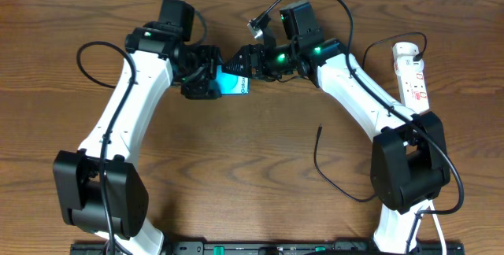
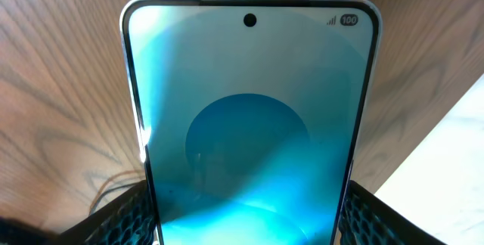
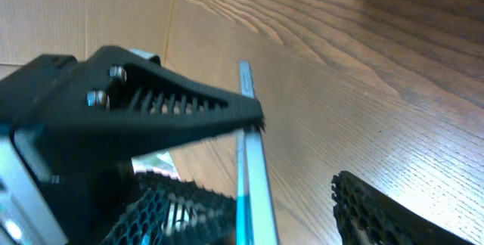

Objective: Plug charger to phone and switch on socket

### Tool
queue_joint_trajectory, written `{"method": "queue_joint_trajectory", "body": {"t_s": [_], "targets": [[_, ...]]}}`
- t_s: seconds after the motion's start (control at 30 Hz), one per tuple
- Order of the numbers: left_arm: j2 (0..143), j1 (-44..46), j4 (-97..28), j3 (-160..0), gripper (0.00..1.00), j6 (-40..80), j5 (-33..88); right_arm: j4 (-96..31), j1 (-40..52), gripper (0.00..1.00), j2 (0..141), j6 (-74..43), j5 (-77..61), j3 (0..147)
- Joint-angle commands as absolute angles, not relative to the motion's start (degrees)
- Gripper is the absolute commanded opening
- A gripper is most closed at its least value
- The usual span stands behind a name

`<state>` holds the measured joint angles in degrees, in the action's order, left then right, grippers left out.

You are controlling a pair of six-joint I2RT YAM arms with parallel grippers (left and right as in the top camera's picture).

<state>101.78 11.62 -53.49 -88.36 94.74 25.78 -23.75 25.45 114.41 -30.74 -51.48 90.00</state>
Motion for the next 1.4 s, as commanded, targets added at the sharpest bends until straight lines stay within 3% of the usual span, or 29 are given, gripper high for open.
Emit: {"method": "queue_joint_trajectory", "body": {"t_s": [0.0, 1.2, 1.37], "targets": [[100.6, 11.8, -53.4, -88.4, 0.07, 96.8, 27.0, -23.8, 25.9, 0.68, 114.7, -29.9, -51.1, 90.6], [100.6, 11.8, -53.0, -88.4, 0.07, 105.3, 23.3, -24.3, 25.9, 0.32, 114.7, -29.5, -49.9, 90.6], [100.6, 11.8, -53.0, -88.4, 0.07, 105.3, 23.3, -25.2, 25.9, 0.31, 114.7, -29.1, -49.6, 90.6]]}}
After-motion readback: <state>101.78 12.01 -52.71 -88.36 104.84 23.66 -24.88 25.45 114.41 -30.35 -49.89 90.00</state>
